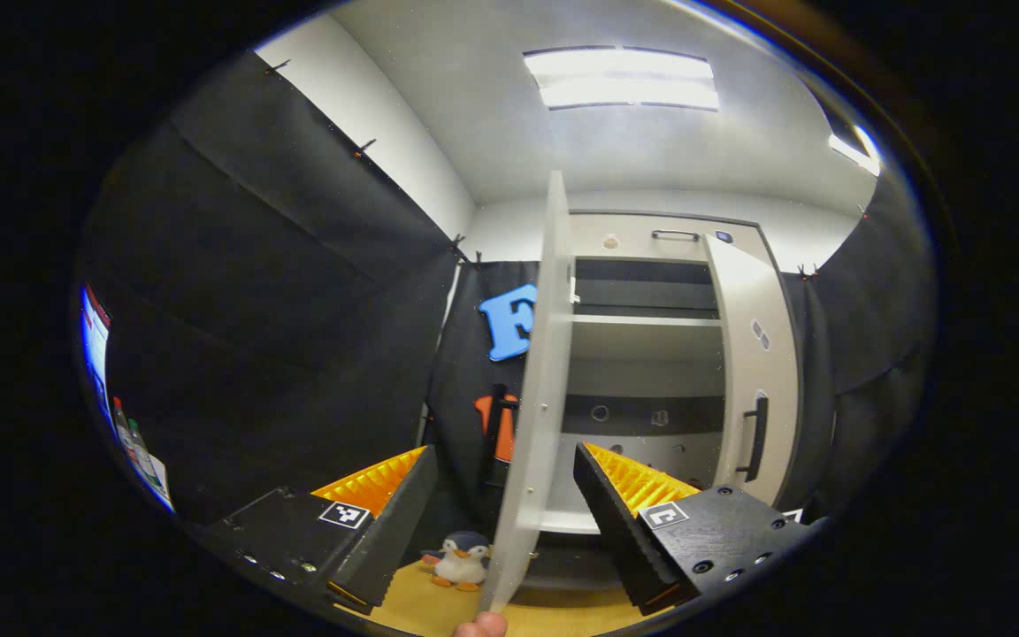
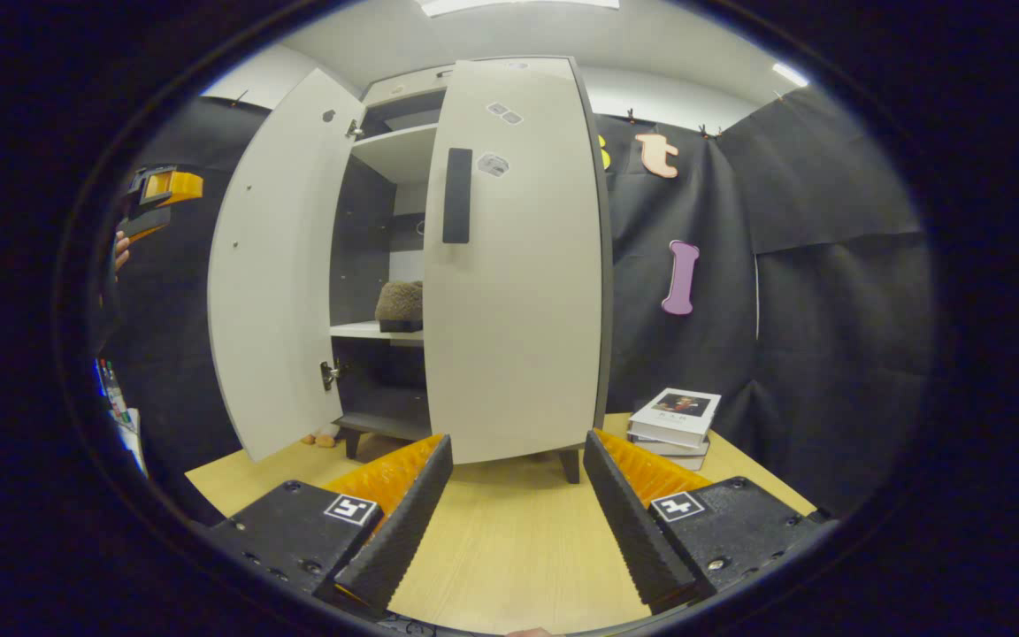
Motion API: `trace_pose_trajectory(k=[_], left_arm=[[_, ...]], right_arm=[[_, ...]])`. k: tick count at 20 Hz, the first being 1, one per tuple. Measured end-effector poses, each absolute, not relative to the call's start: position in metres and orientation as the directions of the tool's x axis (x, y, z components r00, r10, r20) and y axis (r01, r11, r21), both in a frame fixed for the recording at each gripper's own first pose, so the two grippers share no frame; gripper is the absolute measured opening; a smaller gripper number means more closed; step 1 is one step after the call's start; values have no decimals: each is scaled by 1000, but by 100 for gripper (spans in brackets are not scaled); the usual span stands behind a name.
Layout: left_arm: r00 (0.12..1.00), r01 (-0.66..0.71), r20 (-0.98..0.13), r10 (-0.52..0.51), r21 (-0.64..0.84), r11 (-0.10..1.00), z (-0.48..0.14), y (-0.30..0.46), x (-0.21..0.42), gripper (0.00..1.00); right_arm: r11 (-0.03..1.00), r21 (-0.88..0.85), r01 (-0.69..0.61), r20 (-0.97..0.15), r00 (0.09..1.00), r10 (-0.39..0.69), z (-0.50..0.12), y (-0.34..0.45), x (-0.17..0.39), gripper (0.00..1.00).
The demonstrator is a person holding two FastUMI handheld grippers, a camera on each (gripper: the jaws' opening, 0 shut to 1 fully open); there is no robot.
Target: Grab one shoe with the right hand and put it into the shoe cabinet, grab the other shoe with the left hand and put it into the shoe cabinet; then close the right door with the right hand and the left door with the left hand.
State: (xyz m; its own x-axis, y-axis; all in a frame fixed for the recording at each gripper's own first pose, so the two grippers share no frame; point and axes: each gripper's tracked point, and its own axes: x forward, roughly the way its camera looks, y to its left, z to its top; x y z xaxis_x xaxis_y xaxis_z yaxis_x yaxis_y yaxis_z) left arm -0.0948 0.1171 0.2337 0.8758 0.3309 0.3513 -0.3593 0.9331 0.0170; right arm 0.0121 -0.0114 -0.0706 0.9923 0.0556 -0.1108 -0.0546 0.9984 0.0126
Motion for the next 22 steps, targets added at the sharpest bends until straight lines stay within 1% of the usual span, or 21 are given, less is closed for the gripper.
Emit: trace_pose_trajectory(k=[1, 2, 3, 4, 5, 6, 7, 8, 10, 11, 12, 13, 14, 15, 19, 22], left_arm=[[845, -416, 378, 378, 21, 909, 238, 136, -94, 99], [823, -459, 389, 415, 21, 888, 240, 153, -93, 95], [815, -475, 385, 433, 16, 880, 239, 166, -89, 95], [815, -481, 371, 445, 7, 877, 239, 171, -78, 99], [824, -477, 348, 448, -3, 879, 235, 176, -66, 99], [834, -468, 323, 448, -16, 884, 231, 187, -54, 95], [843, -460, 299, 447, -32, 887, 225, 191, -41, 95], [849, -457, 275, 451, -46, 888, 217, 195, -34, 99], [858, -456, 244, 452, -45, 889, 204, 202, -15, 99], [864, -451, 233, 447, -37, 892, 199, 201, -7, 95], [874, -437, 224, 432, -28, 899, 193, 198, 3, 95], [875, -439, 217, 433, -21, 898, 189, 196, 8, 99], [870, -447, 229, 438, -11, 894, 191, 194, 8, 99], [870, -444, 236, 434, -11, 896, 194, 192, 9, 94], [884, -416, 217, 415, -42, 908, 189, 192, 14, 94], [887, -414, 206, 413, -43, 909, 188, 188, 15, 94]], right_arm=[[998, 22, -51, -118, 992, 53, -73, -12, 12, 97], [998, 33, -48, -121, 991, 52, -73, -13, 11, 98], [998, 43, -47, -122, 991, 52, -71, -15, 11, 98], [998, 43, -45, -122, 991, 50, -71, -16, 10, 98], [999, 36, -40, -117, 992, 44, -69, -18, 10, 98], [999, 29, -33, -110, 993, 36, -67, -21, 10, 98], [999, 26, -27, -103, 994, 29, -65, -24, 9, 97], [999, 28, -23, -100, 995, 25, -65, -25, 9, 97], [999, 43, -13, -100, 995, 17, -63, -27, 9, 97], [999, 51, -10, -100, 995, 15, -62, -28, 10, 97], [998, 55, -4, -100, 995, 9, -62, -30, 10, 97], [998, 55, 5, -99, 995, 1, -61, -33, 10, 98], [999, 53, 12, -98, 995, -7, -61, -35, 11, 98], [998, 54, 18, -95, 995, -13, -60, -37, 11, 97], [998, 55, 24, -91, 996, -19, -60, -38, 13, 98], [999, 51, 0, -91, 996, 4, -61, -28, 14, 97]])
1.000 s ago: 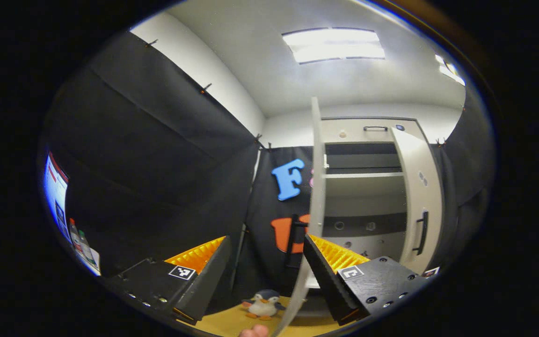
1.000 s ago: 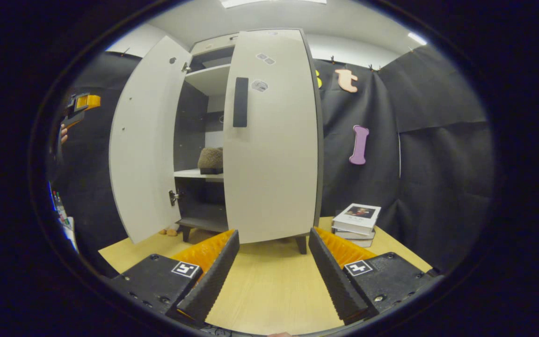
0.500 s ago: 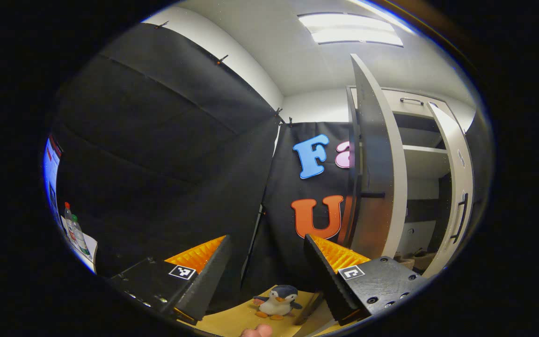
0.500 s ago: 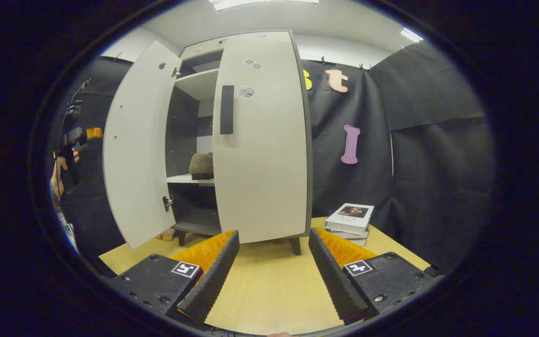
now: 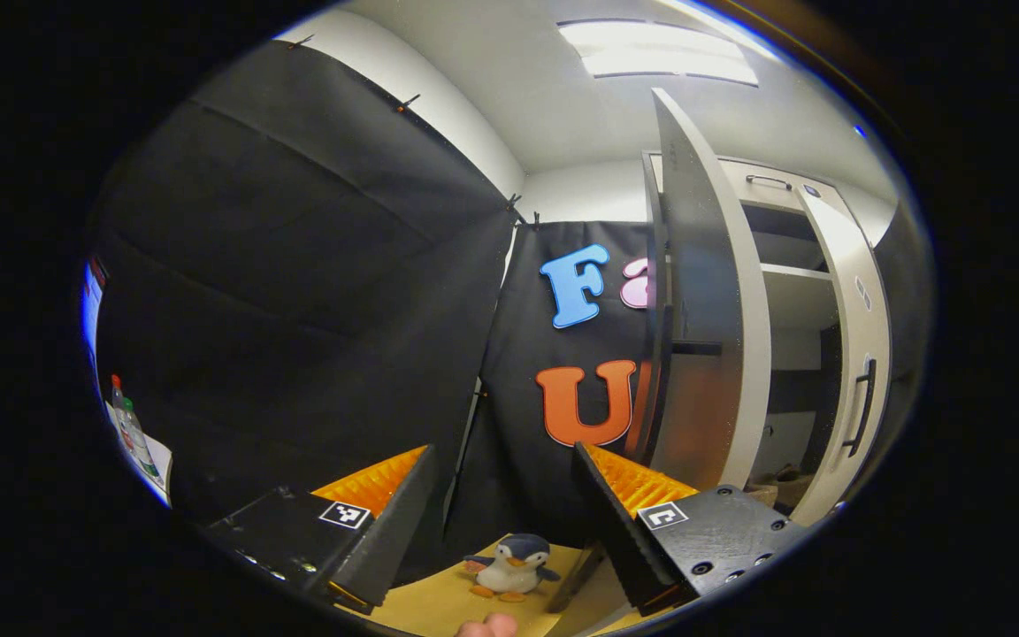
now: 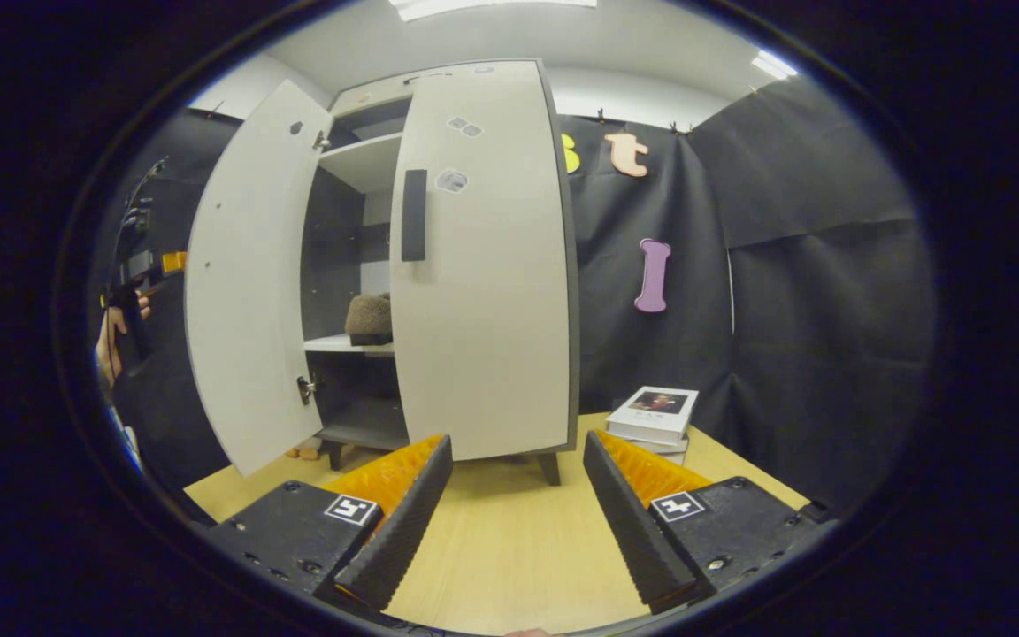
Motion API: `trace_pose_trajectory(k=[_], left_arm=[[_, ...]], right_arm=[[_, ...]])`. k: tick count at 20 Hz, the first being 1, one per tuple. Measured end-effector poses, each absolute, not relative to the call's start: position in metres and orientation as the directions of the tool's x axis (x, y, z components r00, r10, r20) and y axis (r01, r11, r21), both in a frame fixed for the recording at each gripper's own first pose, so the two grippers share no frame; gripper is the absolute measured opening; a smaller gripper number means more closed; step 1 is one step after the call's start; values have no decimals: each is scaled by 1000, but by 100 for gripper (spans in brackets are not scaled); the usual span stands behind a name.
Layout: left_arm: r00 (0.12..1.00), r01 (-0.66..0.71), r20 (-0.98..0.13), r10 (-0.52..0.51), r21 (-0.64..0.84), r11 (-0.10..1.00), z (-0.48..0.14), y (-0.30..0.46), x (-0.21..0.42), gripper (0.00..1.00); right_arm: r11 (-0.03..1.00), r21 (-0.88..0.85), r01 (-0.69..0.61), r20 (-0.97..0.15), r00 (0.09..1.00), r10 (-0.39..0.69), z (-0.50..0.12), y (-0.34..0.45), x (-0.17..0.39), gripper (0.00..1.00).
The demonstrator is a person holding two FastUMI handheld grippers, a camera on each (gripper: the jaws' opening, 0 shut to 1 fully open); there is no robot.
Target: Grab one shoe with the right hand and put it into the shoe cabinet, grab the other shoe with the left hand and put it into the shoe cabinet; then close the right door with the right hand and the left door with the left hand.
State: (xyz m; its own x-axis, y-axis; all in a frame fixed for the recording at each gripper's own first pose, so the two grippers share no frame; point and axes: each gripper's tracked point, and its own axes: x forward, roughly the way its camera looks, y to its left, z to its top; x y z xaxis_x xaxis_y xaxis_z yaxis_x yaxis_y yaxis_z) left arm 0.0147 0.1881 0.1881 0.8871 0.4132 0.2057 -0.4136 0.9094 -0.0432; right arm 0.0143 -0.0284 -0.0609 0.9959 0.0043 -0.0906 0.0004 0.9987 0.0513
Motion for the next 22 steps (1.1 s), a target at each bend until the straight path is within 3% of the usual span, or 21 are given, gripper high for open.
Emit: trace_pose_trajectory(k=[3, 4, 7, 9, 10, 11, 13, 18, 21, 22], left_arm=[[903, -383, 172, 394, -95, 919, 182, 176, 15, 94], [903, -379, 175, 392, -104, 920, 182, 172, 16, 99], [912, -362, 166, 376, -110, 926, 181, 150, 15, 94], [925, -330, 157, 345, -117, 937, 176, 134, 18, 94], [932, -312, 156, 328, -119, 943, 176, 125, 19, 99], [939, -292, 155, 308, -116, 949, 175, 116, 20, 94], [953, -247, 155, 261, -104, 963, 171, 93, 25, 99], [981, -96, 156, 115, -122, 988, 169, 28, 55, 94], [976, -98, 188, 112, -82, 992, 172, 15, 66, 99], [978, -91, 183, 104, -78, 993, 170, 10, 69, 95]], right_arm=[[998, 57, -21, -93, 995, 26, -64, -20, 15, 97], [998, 64, -25, -92, 995, 30, -64, -18, 15, 97], [997, 75, -28, -84, 996, 34, -61, -15, 17, 94], [998, 66, -24, -79, 996, 29, -59, -17, 17, 98], [998, 59, -19, -79, 997, 23, -59, -19, 18, 97], [998, 55, -12, -80, 997, 17, -58, -20, 17, 98], [998, 61, 0, -85, 996, 5, -58, -23, 15, 97], [997, 59, 40, -90, 995, -35, -58, -38, 10, 98], [997, 42, 67, -99, 993, -63, -59, -49, 4, 98], [996, 30, 78, -96, 993, -75, -57, -54, 3, 98]])
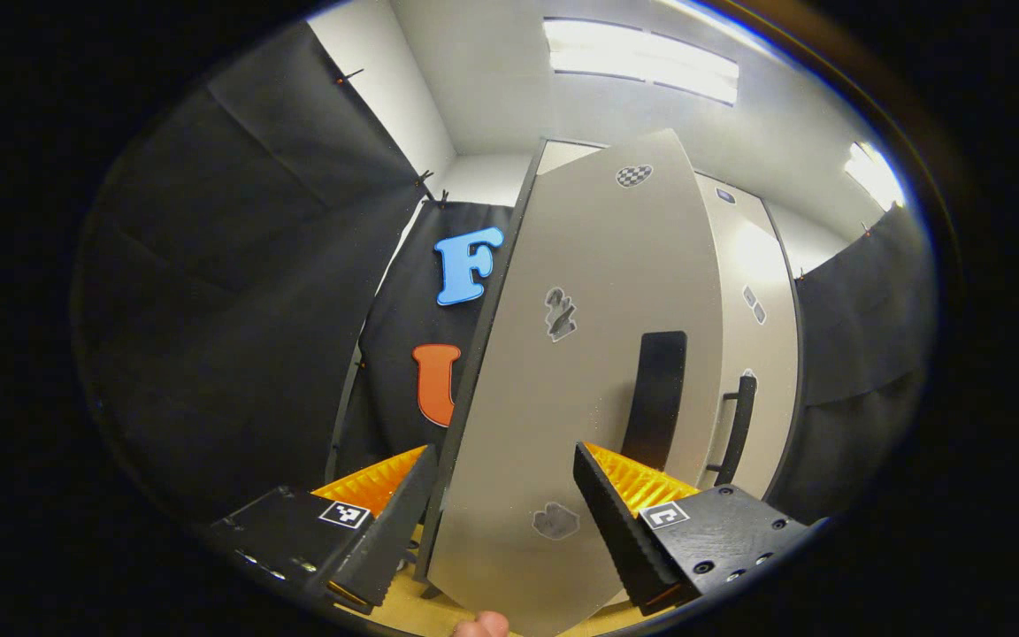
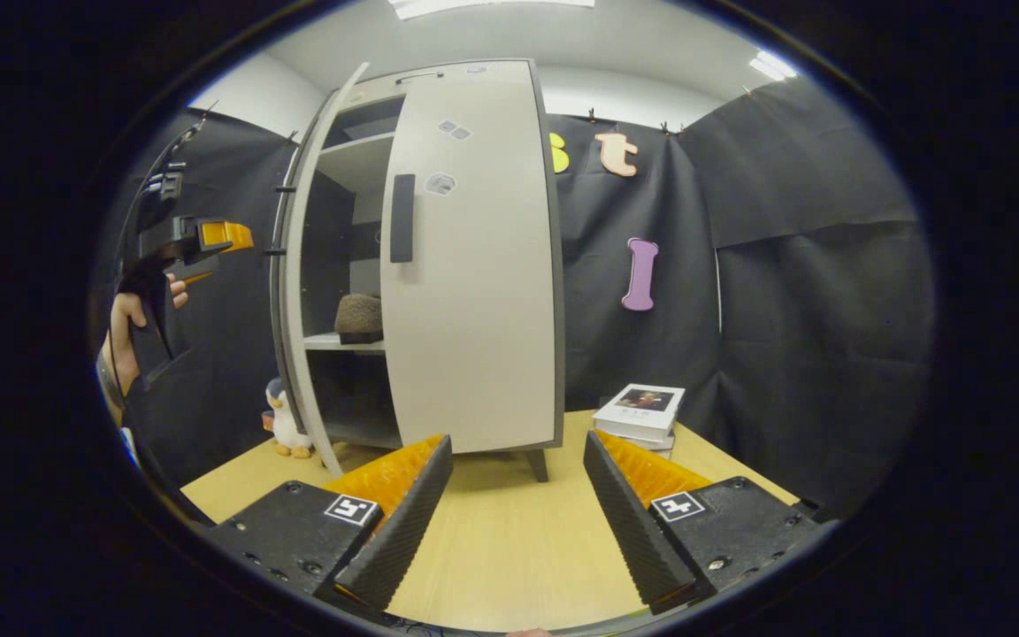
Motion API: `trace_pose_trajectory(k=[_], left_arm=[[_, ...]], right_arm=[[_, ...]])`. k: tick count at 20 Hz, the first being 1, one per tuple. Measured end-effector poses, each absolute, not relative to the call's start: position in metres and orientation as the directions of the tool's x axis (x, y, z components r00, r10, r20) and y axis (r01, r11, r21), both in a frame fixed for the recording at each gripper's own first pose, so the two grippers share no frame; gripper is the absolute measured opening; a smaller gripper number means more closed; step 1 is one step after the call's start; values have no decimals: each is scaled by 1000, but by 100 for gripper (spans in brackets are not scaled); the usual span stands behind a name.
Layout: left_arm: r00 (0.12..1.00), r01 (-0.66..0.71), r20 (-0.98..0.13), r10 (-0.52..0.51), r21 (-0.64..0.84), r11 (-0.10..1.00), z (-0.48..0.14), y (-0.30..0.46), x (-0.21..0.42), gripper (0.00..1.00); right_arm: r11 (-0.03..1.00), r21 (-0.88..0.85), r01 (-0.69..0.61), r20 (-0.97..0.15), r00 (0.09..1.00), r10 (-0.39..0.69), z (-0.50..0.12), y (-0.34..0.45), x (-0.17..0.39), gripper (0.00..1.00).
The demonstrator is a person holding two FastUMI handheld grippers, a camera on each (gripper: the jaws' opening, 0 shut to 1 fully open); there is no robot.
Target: Grab one shoe with the right hand and put it into the shoe cabinet, grab the other shoe with the left hand and put it into the shoe cabinet; then close the right door with the right hand and the left door with the left hand.
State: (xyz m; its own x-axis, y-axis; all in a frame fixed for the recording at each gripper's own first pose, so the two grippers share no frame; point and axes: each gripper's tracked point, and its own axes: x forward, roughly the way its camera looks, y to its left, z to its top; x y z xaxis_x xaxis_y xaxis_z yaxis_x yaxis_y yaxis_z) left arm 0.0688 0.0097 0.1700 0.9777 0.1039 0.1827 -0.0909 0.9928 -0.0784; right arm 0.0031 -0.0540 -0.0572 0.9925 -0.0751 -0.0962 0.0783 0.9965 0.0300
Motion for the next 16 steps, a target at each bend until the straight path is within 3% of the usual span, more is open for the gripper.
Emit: trace_pose_trajectory(k=[1, 8, 13, 15, 16], left_arm=[[979, -84, 178, 97, -80, 993, 170, 6, 69, 99], [991, -45, 127, 48, -24, 999, 150, -11, 39, 99], [997, -12, 77, 10, 27, 1000, 111, -34, 1, 95], [999, 27, 46, -29, 26, 999, 88, -51, -16, 99], [999, 34, 25, -34, 26, 999, 75, -57, -23, 95]], right_arm=[[996, 18, 89, -95, 992, -87, -57, -59, 3, 98], [995, 21, 94, -79, 993, -92, -54, -61, 7, 97], [998, 29, 61, -81, 995, -59, -59, -48, 11, 94], [998, 33, 53, -85, 995, -50, -62, -44, 12, 97], [998, 31, 50, -88, 995, -47, -64, -43, 13, 97]])
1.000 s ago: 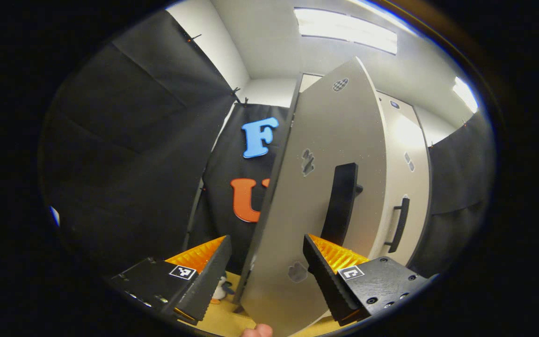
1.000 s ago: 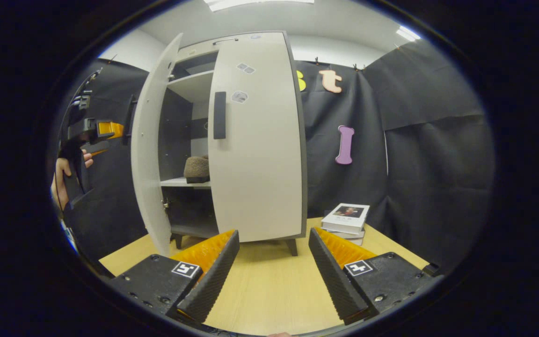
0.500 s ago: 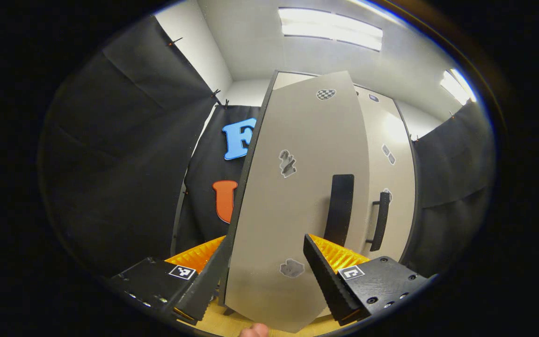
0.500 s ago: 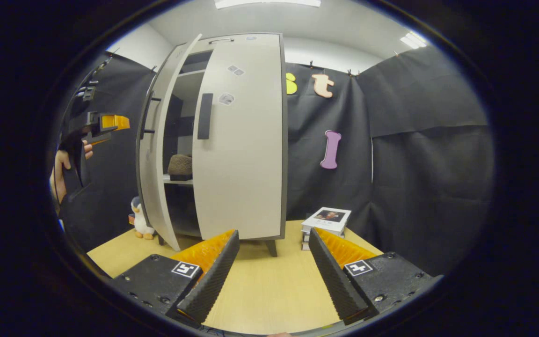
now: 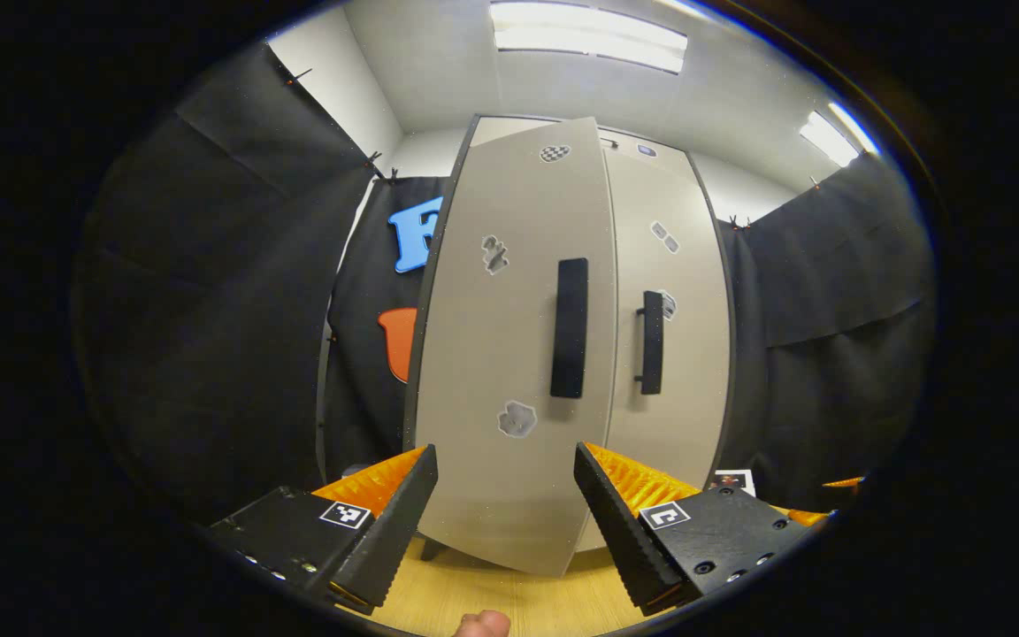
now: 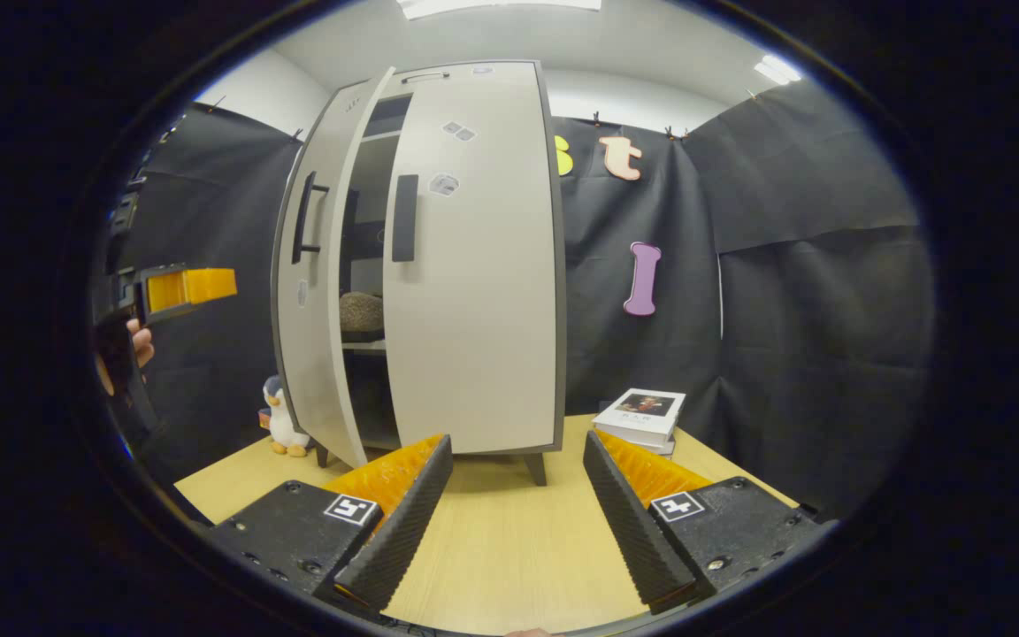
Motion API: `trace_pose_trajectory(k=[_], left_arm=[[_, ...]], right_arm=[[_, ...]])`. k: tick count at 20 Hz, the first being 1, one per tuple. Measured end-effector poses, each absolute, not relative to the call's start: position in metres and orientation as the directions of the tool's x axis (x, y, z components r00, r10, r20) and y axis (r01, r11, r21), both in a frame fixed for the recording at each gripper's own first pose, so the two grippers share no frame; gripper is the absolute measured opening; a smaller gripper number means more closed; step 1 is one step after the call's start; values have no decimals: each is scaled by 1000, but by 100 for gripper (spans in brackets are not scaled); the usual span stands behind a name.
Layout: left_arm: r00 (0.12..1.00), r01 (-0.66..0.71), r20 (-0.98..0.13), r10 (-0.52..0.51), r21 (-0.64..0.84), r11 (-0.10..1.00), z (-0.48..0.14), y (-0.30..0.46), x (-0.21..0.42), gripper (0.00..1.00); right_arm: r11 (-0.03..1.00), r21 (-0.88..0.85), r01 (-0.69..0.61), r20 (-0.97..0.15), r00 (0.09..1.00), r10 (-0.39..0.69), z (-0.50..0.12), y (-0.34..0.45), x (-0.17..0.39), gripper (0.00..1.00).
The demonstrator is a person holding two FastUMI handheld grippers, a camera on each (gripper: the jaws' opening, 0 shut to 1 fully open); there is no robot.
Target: Grab one shoe with the right hand and put it into the shoe cabinet, grab the other shoe with the left hand and put it into the shoe cabinet; then close the right door with the right hand and the left door with the left hand.
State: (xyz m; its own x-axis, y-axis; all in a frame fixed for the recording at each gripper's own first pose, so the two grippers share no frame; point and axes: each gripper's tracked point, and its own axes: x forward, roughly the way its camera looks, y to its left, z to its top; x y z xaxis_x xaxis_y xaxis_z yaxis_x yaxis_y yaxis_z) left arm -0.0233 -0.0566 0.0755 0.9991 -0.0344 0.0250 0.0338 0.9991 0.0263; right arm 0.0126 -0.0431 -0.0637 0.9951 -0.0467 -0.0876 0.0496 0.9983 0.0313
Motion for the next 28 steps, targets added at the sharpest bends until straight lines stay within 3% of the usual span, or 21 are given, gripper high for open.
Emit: trace_pose_trajectory(k=[4, 5, 6, 7, 8, 10, 11, 12, 15, 28], left_arm=[[999, 51, 10, -51, 43, 998, 44, -75, -52, 95], [998, 56, 2, -56, 35, 998, 34, -79, -61, 99], [998, 55, -14, -55, 31, 998, 25, -79, -67, 94], [998, 51, -33, -50, 26, 998, 17, -79, -73, 99], [998, 44, -48, -43, 19, 999, 8, -78, -77, 95], [997, 16, -73, -15, 6, 1000, -3, -70, -81, 95], [997, 0, -81, -1, -2, 1000, -6, -64, -81, 99], [996, -10, -87, 9, -7, 1000, -7, -61, -81, 95], [994, -45, -97, 46, 16, 999, -10, -50, -81, 95], [996, -10, -90, 14, 42, 999, -5, -66, -84, 95]], right_arm=[[999, 15, 50, -94, 994, -48, -68, -43, 11, 98], [999, 17, 47, -98, 994, -45, -69, -42, 10, 98], [999, 18, 45, -105, 994, -42, -71, -40, 10, 98], [999, 19, 44, -109, 993, -42, -73, -39, 8, 98], [999, 21, 44, -109, 993, -42, -72, -39, 7, 98], [999, 22, 46, -111, 993, -44, -74, -40, 5, 98], [999, 24, 45, -116, 992, -42, -75, -39, 4, 97], [999, 27, 43, -121, 992, -40, -77, -38, 4, 98], [999, 29, 29, -138, 990, -25, -81, -33, 4, 98], [999, 42, 24, -140, 990, -18, -79, -29, 3, 98]])
